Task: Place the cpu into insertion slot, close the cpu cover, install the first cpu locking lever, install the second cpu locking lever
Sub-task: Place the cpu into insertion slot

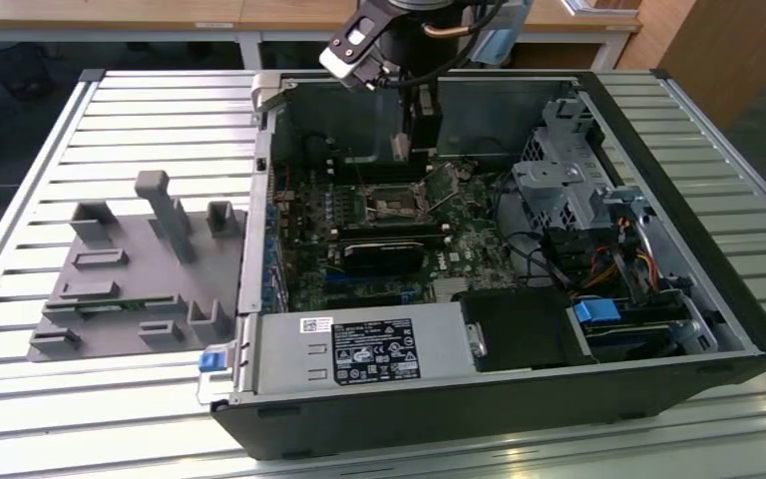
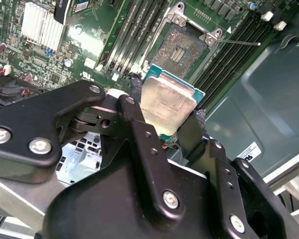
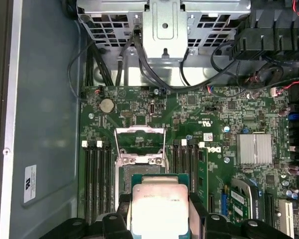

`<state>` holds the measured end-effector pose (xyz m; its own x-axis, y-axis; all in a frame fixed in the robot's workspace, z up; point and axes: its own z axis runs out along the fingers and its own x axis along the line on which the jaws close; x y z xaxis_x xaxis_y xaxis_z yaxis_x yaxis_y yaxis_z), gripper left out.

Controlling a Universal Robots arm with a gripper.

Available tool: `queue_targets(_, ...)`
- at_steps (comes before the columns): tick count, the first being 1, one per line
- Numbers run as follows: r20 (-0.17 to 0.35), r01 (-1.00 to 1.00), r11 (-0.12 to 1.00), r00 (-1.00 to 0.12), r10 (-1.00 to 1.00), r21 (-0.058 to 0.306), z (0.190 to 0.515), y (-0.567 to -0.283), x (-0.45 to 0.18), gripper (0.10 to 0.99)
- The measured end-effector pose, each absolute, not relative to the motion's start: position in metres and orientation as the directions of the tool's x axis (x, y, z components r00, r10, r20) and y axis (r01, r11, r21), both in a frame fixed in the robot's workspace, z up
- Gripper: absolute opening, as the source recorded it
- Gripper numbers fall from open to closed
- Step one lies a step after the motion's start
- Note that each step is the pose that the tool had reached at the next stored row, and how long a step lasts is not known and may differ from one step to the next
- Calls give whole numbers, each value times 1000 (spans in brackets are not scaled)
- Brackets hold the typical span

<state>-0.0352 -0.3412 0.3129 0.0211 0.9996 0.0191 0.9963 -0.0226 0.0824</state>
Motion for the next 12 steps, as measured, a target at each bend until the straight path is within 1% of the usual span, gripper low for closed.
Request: queue_targets(12,18,996,-23,22,1000,82,306,-341,-35,537)
